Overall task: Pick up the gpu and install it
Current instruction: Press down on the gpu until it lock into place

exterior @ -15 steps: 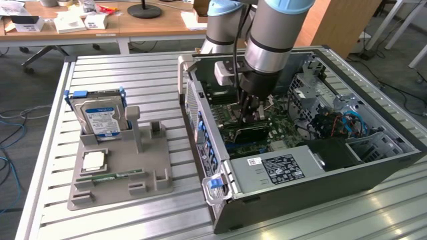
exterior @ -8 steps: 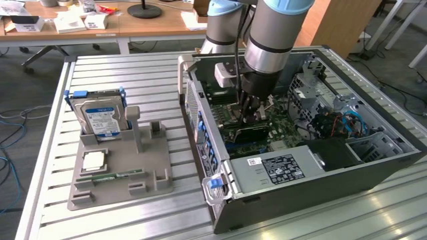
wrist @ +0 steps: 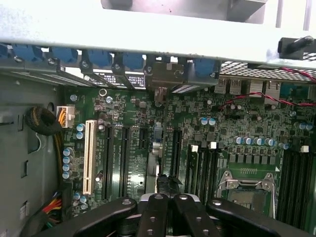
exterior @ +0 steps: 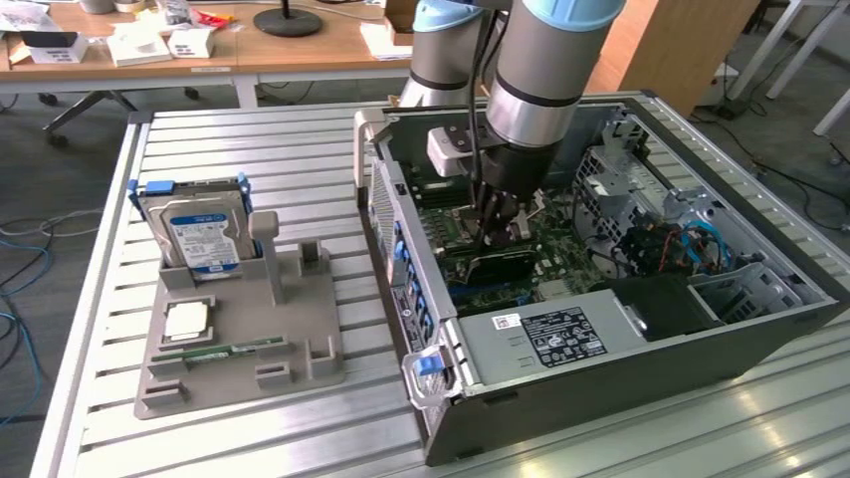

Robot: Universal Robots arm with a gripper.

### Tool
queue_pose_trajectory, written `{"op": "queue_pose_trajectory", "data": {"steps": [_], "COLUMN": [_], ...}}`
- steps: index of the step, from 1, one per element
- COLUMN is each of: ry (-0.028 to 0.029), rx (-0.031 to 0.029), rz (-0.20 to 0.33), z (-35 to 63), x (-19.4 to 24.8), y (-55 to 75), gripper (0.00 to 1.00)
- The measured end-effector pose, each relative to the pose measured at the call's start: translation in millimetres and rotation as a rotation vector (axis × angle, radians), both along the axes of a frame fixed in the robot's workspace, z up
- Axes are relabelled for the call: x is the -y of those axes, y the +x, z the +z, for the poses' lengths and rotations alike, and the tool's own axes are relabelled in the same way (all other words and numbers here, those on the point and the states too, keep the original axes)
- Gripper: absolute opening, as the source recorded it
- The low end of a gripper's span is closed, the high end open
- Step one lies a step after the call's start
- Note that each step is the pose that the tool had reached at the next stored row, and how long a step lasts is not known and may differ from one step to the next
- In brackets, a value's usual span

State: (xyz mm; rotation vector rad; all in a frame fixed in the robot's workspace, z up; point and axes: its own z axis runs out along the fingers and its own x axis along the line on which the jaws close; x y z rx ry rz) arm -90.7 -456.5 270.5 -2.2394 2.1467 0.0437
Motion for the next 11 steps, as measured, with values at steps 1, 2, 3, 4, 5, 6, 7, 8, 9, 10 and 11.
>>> {"op": "queue_pose_trajectory", "data": {"steps": [1, 2, 3, 4, 5, 6, 7, 8, 9, 10, 11], "ry": [0.0001, 0.0002, 0.0, -0.0001, 0.0, -0.0003, -0.0003, -0.0003, 0.0, 0.0001, 0.0003], "rx": [0.0, 0.0001, 0.0001, 0.0, 0.0, -0.0001, -0.0002, -0.0002, 0.0, 0.0, 0.0002], "rz": [0.0, 0.0, 0.001, 0.001, 0.002, 0.002, 0.002, 0.002, 0.002, 0.002, 0.003], "z": [-0.5, -1.1, -1.7, -2.2, -2.6, -2.7, -2.6, -2.7, -2.9, -3.2, -3.6], "x": [0.0, 0.0, 0.0, 0.0, 0.0, 0.0, 0.0, 0.0, 0.0, 0.1, 0.2], "y": [0.0, 0.0, 0.0, 0.0, 0.0, 0.0, 0.0, 0.0, 0.0, -0.1, -0.1], "gripper": [0.11, 0.11, 0.11, 0.11, 0.11, 0.11, 0.11, 0.11, 0.11, 0.11, 0.11]}}
